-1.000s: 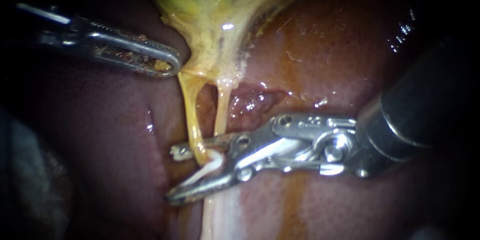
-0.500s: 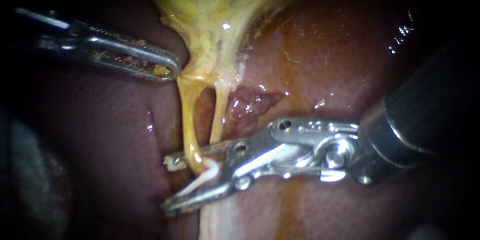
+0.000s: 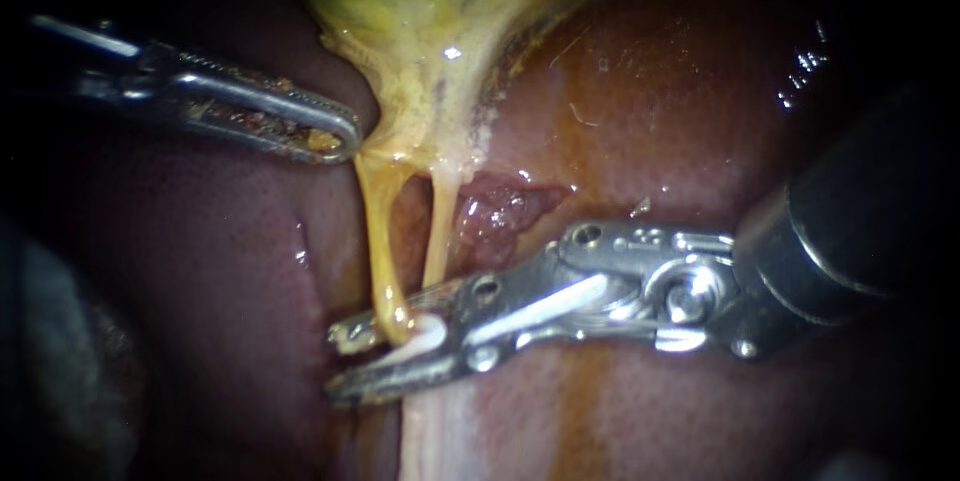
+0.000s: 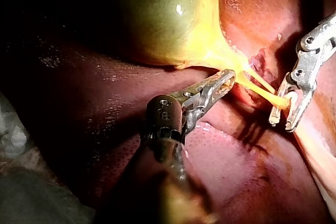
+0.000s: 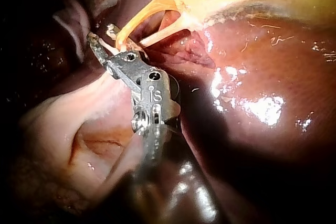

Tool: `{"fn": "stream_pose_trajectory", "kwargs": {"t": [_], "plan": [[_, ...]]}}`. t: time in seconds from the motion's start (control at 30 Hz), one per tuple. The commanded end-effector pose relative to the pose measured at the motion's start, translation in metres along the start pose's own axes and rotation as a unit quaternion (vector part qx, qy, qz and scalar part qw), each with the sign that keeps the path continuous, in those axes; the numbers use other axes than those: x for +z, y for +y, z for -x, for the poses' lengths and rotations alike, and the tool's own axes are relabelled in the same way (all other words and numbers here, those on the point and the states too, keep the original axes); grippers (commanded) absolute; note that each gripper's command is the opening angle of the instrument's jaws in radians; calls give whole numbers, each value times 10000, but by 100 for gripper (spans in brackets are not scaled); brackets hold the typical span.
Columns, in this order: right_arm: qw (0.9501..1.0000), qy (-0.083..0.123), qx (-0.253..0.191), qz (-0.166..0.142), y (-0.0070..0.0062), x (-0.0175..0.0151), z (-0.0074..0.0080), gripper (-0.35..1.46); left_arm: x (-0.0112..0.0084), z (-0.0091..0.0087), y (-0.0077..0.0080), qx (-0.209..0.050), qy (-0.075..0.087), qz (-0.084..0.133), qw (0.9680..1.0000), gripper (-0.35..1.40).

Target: Clipping first clip left tube

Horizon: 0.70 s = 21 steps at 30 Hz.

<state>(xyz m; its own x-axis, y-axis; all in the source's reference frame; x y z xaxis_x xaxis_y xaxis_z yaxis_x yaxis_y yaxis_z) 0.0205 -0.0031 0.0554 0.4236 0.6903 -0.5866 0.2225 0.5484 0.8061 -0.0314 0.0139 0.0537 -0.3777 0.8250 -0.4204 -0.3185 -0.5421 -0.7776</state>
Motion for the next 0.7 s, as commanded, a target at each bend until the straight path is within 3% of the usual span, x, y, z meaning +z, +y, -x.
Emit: {"fn": "stream_pose_trajectory", "kwargs": {"t": [0.03,0.17,0.23,0.7], "plan": [[10000,-5,81,-4,0,1,-1,1,0,0,0,-1,-1,1,10000,-35],[9994,-21,346,-6,0,-1,0,-15,0,0,0,-1,-1,0,10000,-35],[9986,-35,521,-11,-1,-3,1,-35,0,0,0,-1,-1,1,10000,-35],[9987,-56,513,-54,1,-10,3,-35,0,0,0,-1,-1,0,10000,-35]]}}
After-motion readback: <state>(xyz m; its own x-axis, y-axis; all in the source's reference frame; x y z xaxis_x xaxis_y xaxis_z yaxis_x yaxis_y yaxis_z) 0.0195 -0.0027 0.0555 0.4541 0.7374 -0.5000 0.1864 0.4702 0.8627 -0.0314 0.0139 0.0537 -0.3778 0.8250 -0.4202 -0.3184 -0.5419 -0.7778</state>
